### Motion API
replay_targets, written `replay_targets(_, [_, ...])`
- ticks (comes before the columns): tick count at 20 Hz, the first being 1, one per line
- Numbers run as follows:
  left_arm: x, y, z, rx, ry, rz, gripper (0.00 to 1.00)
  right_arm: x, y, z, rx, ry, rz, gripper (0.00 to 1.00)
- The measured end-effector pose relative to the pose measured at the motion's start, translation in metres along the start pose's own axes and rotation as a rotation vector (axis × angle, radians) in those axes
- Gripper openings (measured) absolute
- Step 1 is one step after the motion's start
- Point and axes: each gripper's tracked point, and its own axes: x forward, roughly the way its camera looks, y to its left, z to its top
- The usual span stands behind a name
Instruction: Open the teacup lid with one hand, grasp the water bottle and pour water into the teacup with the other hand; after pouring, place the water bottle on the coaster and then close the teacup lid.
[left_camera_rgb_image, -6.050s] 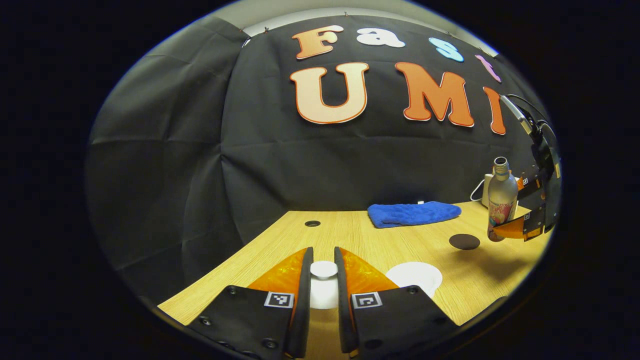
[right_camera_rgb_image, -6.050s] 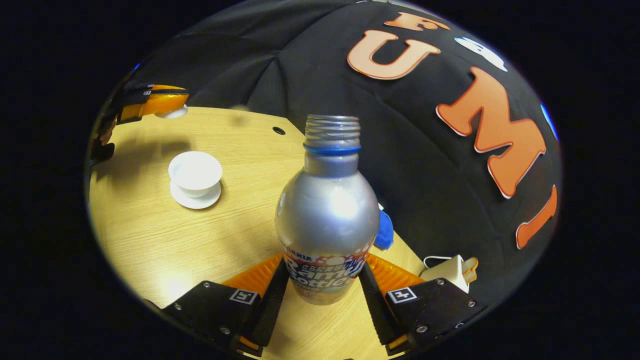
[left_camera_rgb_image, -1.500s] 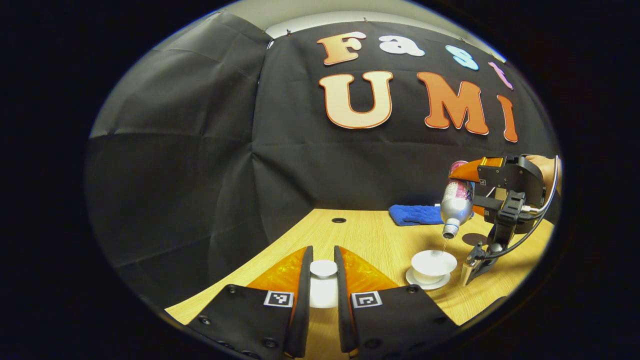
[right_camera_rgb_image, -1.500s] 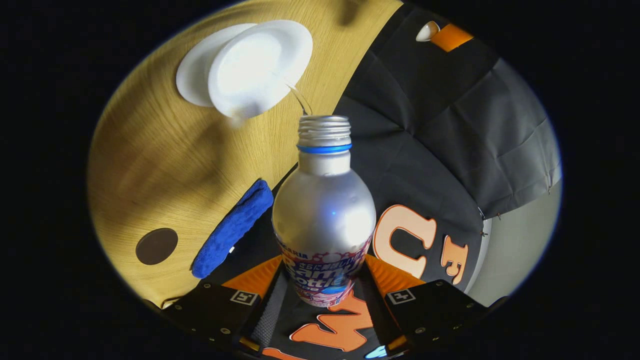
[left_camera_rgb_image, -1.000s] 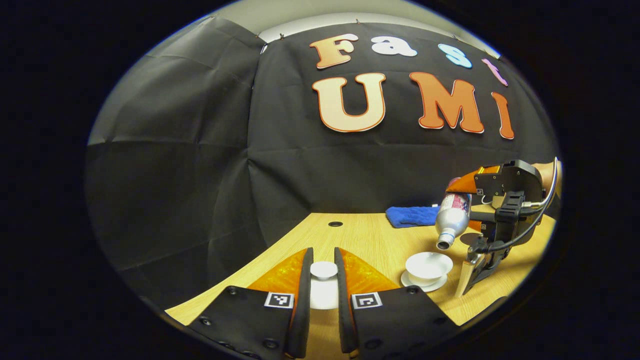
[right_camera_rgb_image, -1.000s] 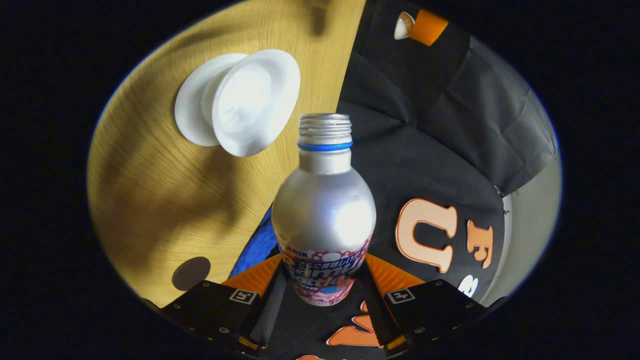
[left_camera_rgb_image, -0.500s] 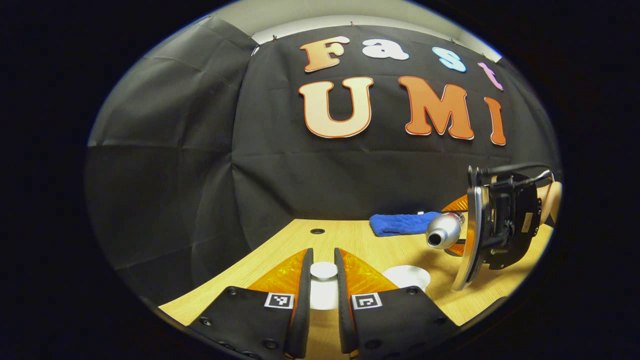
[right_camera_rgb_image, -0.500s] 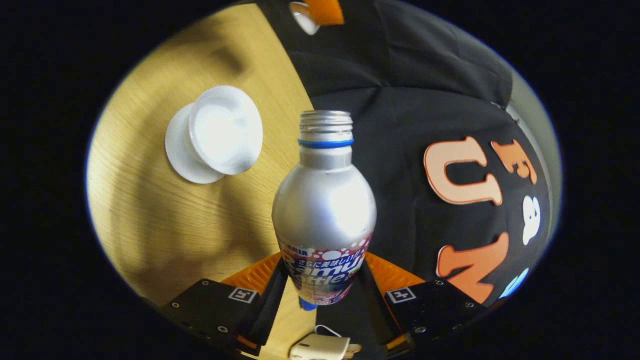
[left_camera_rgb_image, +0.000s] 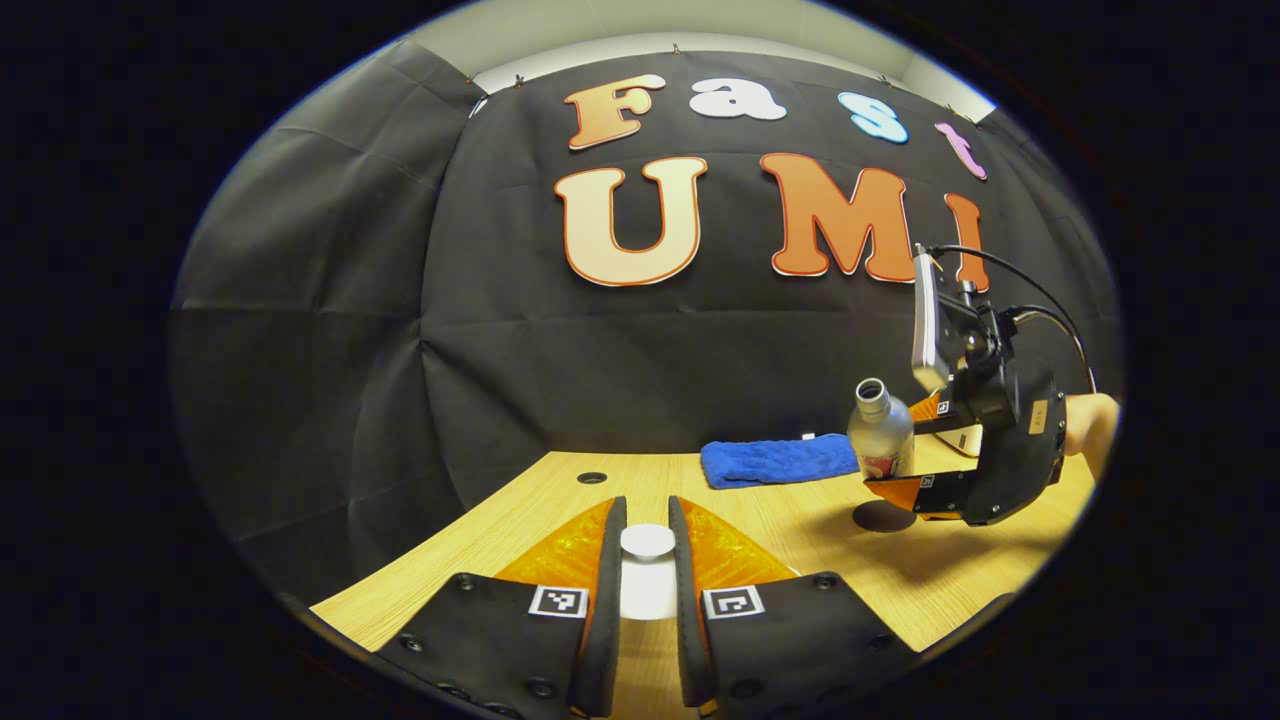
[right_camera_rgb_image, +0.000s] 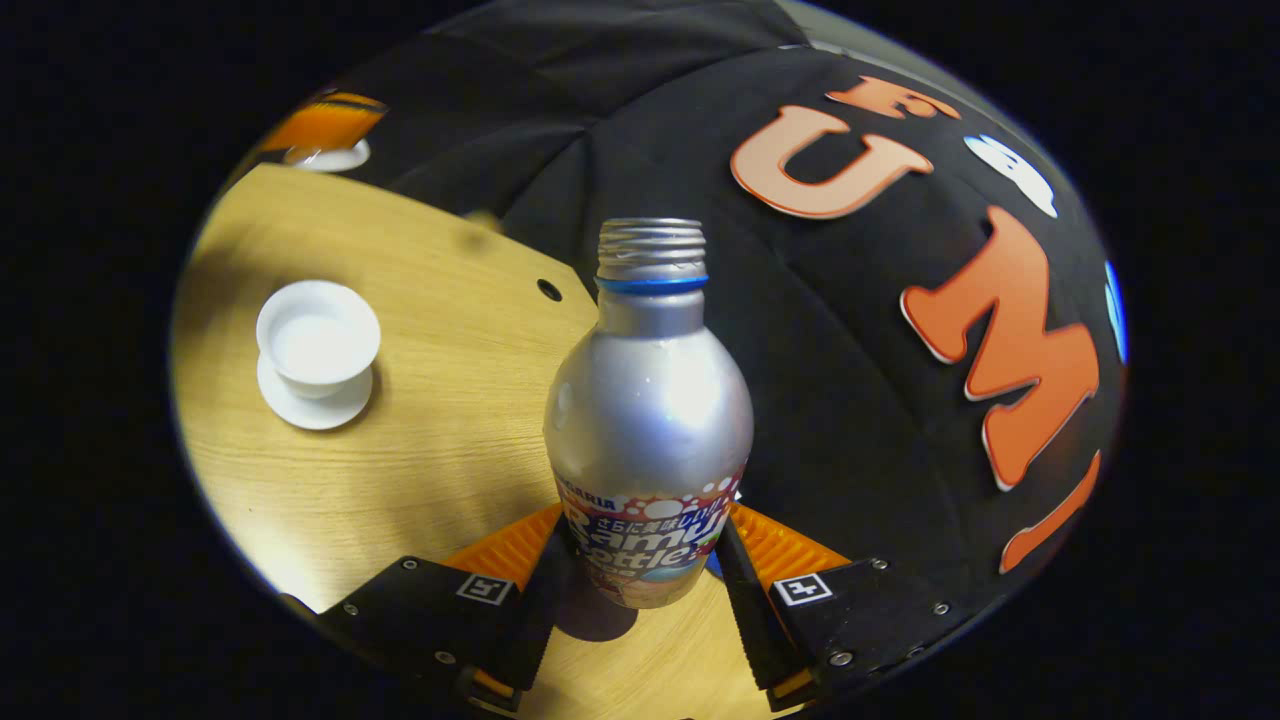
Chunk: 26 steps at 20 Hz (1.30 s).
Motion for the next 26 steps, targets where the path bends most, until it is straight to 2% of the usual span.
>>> replay_targets(2, [0.004,-0.006,0.002,-0.004,-0.001,-0.009,0.28,0.004,-0.003,-0.003,0.159,-0.012,0.04,0.8])
replay_targets(3, [0.006,-0.009,0.003,-0.007,-0.001,-0.012,0.24,0.004,-0.004,-0.004,0.232,-0.016,0.055,0.8])
replay_targets(4, [0.008,-0.013,0.002,-0.01,0.002,-0.017,0.28,0.006,-0.005,-0.007,0.295,-0.016,0.069,0.8])
replay_targets(5, [0.009,-0.015,0.002,-0.013,0.004,-0.019,0.24,0.009,-0.006,-0.01,0.346,-0.012,0.075,0.79])
replay_targets(6, [0.011,-0.019,0.001,-0.014,0.005,-0.024,0.28,0.013,-0.005,-0.015,0.389,-0.006,0.079,0.8])
replay_targets(8, [0.015,-0.022,0.003,-0.017,0.007,-0.027,0.28,0.018,-0.004,-0.018,0.464,0.008,0.093,0.8])
replay_targets(9, [0.015,-0.024,0.003,-0.017,0.009,-0.026,0.24,0.019,-0.004,-0.02,0.504,0.015,0.098,0.8])
replay_targets(10, [0.017,-0.027,0.003,-0.018,0.009,-0.03,0.28,0.019,-0.004,-0.021,0.541,0.021,0.104,0.8])
replay_targets(12, [0.018,-0.031,0.004,-0.02,0.009,-0.036,0.28,0.019,-0.003,-0.024,0.603,0.038,0.106,0.8])
replay_targets(18, [0.023,-0.034,0.001,-0.027,0.021,-0.039,0.28,0.013,0.005,-0.037,0.681,0.132,0.115,0.79])
replay_targets(19, [0.024,-0.036,-0.001,-0.023,0.026,-0.04,0.24,0.013,0.007,-0.04,0.68,0.145,0.118,0.8])
replay_targets(21, [0.027,-0.042,-0.005,-0.023,0.036,-0.048,0.24,0.011,0.011,-0.045,0.675,0.159,0.123,0.8])
replay_targets(22, [0.028,-0.046,-0.008,-0.026,0.04,-0.055,0.28,0.006,0.013,-0.047,0.674,0.162,0.126,0.8])
replay_targets(24, [0.032,-0.053,-0.012,-0.025,0.045,-0.066,0.28,0.001,0.014,-0.05,0.68,0.157,0.126,0.76])
replay_targets(25, [0.033,-0.057,-0.015,-0.025,0.054,-0.072,0.28,0.0,0.014,-0.052,0.689,0.161,0.127,0.8])
replay_targets(26, [0.035,-0.059,-0.017,-0.026,0.058,-0.076,0.24,-0.001,0.015,-0.053,0.702,0.158,0.125,0.76])
